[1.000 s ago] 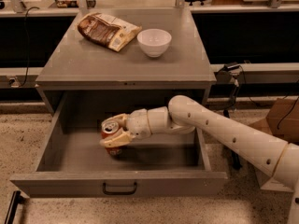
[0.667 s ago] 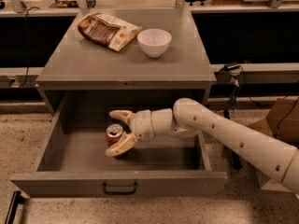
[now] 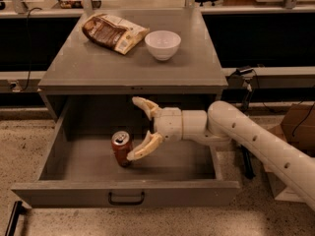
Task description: Place coke can into top drawer
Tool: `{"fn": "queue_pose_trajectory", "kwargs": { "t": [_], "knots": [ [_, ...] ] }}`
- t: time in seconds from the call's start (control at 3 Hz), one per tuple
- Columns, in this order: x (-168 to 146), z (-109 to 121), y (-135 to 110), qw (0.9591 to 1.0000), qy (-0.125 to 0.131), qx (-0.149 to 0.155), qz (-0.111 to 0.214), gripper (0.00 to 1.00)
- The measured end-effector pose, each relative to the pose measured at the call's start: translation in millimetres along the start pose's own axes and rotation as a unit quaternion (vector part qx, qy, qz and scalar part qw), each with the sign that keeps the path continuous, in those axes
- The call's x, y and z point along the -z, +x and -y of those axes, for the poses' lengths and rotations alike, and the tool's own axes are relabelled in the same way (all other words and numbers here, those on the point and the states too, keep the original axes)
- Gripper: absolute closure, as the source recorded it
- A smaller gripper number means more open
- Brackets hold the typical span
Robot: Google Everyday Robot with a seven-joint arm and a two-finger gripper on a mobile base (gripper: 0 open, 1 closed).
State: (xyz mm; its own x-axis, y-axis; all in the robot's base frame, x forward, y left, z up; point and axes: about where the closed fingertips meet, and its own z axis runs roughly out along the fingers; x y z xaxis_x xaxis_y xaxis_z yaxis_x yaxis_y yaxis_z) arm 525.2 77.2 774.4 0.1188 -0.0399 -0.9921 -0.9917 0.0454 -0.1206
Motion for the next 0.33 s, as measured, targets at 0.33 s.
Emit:
{"fn": "queue_pose_trajectory", "kwargs": {
  "t": [0.33],
  "knots": [
    [4.5,-2.8,-6.1,1.0,-0.001,0.003,0.006,0.0]
  ]
}}
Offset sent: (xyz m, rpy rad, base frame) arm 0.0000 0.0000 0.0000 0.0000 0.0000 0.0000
